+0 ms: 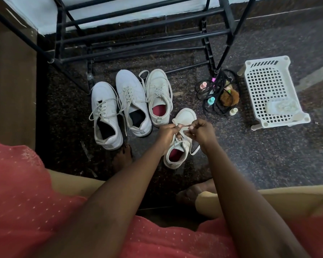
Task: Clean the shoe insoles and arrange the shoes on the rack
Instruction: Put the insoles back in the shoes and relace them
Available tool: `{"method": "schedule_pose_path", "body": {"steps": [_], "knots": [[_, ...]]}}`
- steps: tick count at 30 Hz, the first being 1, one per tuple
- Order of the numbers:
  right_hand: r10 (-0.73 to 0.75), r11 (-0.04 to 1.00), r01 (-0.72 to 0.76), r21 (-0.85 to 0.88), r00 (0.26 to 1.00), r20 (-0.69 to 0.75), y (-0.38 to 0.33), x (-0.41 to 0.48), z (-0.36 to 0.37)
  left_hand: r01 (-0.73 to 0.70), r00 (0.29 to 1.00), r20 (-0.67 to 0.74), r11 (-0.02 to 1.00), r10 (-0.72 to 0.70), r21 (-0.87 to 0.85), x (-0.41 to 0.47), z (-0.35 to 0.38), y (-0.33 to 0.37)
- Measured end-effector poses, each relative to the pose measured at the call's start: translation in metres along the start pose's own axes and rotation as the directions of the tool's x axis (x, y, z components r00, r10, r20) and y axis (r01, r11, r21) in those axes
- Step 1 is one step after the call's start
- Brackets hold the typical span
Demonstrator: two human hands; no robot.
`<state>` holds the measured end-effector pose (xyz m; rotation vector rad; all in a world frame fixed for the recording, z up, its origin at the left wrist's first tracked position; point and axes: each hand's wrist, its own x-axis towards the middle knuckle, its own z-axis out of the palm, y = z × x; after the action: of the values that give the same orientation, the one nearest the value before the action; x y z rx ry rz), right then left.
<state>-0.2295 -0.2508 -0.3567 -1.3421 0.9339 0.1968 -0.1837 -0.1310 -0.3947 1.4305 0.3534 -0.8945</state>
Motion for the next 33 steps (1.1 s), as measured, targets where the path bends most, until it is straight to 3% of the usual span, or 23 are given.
{"method": "schedule_pose_path", "body": {"steps": [6,7,9,11,13,18,21,24,26,29,33], "knots": [[-0.019,0.964,-0.021,0.264,0.989,0.149,0.001,-0.008,0.001,0.012,0.999,-0.031,0.99,-0.016,-0.139,0.001,0.005,-0.005],[-0.03,0.972,-0.008,0.234,0.987,0.16,0.002,-0.007,0.002,0.008,0.999,-0.034,0.993,-0.012,-0.12,0.001,0.006,-0.003],[-0.113,0.993,0.116,-0.013,0.983,0.142,0.005,-0.004,0.002,-0.006,0.999,-0.048,0.998,0.003,-0.064,0.003,0.005,0.0],[-0.216,0.922,0.249,-0.298,0.966,0.14,0.005,0.0,0.003,-0.03,0.998,-0.046,1.0,0.029,-0.005,0.003,0.006,0.003],[-0.271,0.84,0.313,-0.442,0.95,0.156,0.003,0.002,0.005,-0.045,0.999,-0.027,0.998,0.047,0.046,0.002,0.003,0.002],[-0.353,0.768,0.295,-0.568,0.936,0.009,0.006,0.0,0.015,-0.033,0.999,0.013,0.995,0.032,0.092,0.002,-0.004,-0.003],[-0.352,0.719,0.266,-0.642,0.936,-0.006,0.01,-0.001,0.019,-0.04,0.998,0.05,0.991,0.034,0.13,-0.002,-0.005,-0.006],[-0.309,0.747,0.206,-0.632,0.949,-0.056,0.011,-0.001,0.016,0.0,1.0,0.021,0.974,-0.005,0.225,-0.007,-0.01,-0.005],[-0.291,0.751,0.191,-0.632,0.955,-0.057,0.012,0.0,0.015,-0.045,0.999,-0.005,0.904,0.052,0.426,-0.008,-0.014,-0.003],[-0.292,0.715,0.221,-0.663,0.956,0.004,0.013,0.005,0.014,-0.164,0.969,0.007,0.618,0.249,0.768,-0.014,-0.012,0.002],[-0.15,0.542,0.232,-0.808,0.972,0.179,0.01,0.01,0.014,-0.202,0.915,0.058,0.329,0.399,0.922,-0.022,-0.008,-0.004]]}}
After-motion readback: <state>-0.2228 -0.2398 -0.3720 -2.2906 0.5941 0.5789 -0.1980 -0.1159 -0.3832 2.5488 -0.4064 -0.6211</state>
